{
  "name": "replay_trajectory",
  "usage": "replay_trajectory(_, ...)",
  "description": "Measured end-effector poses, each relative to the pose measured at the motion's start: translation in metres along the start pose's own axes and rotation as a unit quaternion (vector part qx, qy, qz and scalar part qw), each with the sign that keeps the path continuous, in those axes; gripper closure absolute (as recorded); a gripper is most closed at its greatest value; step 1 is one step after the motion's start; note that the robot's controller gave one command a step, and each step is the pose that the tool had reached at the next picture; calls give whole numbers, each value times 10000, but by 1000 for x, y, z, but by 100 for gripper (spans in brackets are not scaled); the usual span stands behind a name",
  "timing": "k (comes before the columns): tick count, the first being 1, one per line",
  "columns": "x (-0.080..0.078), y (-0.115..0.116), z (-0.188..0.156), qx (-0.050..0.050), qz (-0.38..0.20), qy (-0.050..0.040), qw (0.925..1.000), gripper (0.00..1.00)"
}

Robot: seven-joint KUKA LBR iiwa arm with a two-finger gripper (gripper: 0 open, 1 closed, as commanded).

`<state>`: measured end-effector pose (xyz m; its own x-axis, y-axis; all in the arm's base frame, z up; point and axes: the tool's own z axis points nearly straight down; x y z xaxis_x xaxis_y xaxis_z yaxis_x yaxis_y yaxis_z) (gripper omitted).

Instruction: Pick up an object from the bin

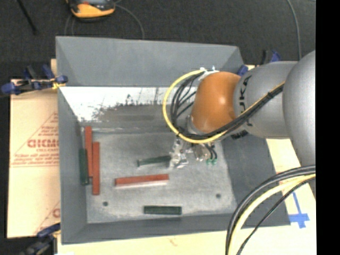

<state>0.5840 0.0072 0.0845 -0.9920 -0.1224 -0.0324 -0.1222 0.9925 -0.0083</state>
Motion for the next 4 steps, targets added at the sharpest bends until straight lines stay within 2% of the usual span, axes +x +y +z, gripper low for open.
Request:
replay_trajectory(1,-14,8,-30,-34,-74,146,9999,100)
replay_trajectory(2,-16,11,-87,-46,-3,162,9999,100)
replay_trajectory(3,-24,18,-29,-49,10,151,9999,0)
replay_trajectory(4,-24,18,-31,-48,9,142,9999,0)
